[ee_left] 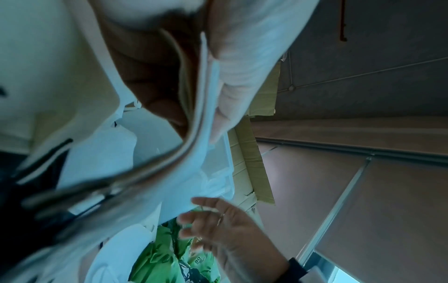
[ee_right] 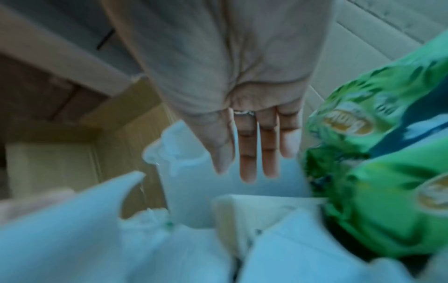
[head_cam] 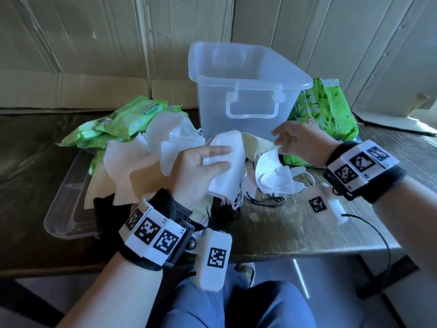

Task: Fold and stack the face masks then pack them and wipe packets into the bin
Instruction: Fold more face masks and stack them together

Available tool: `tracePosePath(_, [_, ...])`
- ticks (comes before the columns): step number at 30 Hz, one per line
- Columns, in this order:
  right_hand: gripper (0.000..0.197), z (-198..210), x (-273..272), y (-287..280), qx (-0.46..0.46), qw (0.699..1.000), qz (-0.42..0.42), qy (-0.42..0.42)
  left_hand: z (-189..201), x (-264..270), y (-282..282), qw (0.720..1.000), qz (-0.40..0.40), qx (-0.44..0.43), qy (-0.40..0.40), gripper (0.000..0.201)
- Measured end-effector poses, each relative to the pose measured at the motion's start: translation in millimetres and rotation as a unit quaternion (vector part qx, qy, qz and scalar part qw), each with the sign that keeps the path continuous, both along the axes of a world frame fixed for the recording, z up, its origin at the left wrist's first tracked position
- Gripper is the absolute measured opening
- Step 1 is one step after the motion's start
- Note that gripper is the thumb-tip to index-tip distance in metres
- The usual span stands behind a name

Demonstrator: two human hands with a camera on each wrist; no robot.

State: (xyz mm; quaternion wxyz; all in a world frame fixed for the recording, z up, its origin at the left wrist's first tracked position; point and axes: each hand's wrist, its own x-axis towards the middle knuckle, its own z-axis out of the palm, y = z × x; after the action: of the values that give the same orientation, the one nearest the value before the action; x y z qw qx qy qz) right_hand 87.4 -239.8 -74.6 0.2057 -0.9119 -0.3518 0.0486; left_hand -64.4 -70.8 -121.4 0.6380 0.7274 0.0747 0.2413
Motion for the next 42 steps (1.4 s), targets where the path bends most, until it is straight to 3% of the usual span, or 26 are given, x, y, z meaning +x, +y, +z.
tracePosePath(2, [0.053,-10,6,-1,-0.160,0.987,0.000,-0.011,-1,-1,0,1.000,0.005,0.000,-0.004,0.032])
tracePosePath(4, [0.066,-26,8,1,-0.232,0.973,0.008,0.009,-1,-2,-1,1.000,0.006,0.001,-0.013,0.033])
tracePosePath(7, [0.074,-38,9,7,-0.220,0.975,0.013,0.011,-1,-3,-1,1.000,0.013,0.011,-0.021,0.035])
tracePosePath(11, [0.064,-40,10,16,-0.202,0.979,-0.002,0.003,-3,-3,3,0.999,0.028,0.016,-0.011,0.037])
tracePosePath(16, [0.061,-36,10,26,-0.329,0.941,0.075,-0.024,-3,-3,3,0.999,0.032,0.013,0.003,0.034])
tracePosePath(20, [0.044,-35,16,28,-0.339,0.938,0.058,-0.046,-2,-4,4,0.999,0.033,0.001,0.011,0.033])
tracePosePath(22, [0.035,-36,19,25,-0.324,0.943,0.051,-0.064,-2,-5,5,0.999,0.032,-0.006,0.013,0.033])
tracePosePath(25, [0.025,-29,21,19,-0.173,0.979,0.008,-0.107,-3,-5,7,0.999,0.033,-0.008,0.016,0.032])
tracePosePath(27, [0.025,-25,21,20,-0.106,0.985,0.000,-0.133,-4,-4,8,0.999,0.031,-0.013,0.017,0.032])
tracePosePath(33, [0.024,-38,15,36,-0.173,0.981,0.024,-0.087,-4,-3,6,0.999,0.026,-0.019,0.028,0.031])
tracePosePath(37, [0.027,-25,5,35,-0.168,0.980,-0.001,-0.108,-6,-2,11,0.998,0.046,-0.017,0.034,0.030])
tracePosePath(39, [0.027,-8,-3,27,-0.132,0.980,0.001,-0.146,-6,-1,13,0.997,0.056,-0.021,0.040,0.025])
tracePosePath(42, [0.024,22,-23,10,0.010,0.975,0.040,-0.218,-4,1,13,0.992,0.080,-0.081,0.049,0.008])
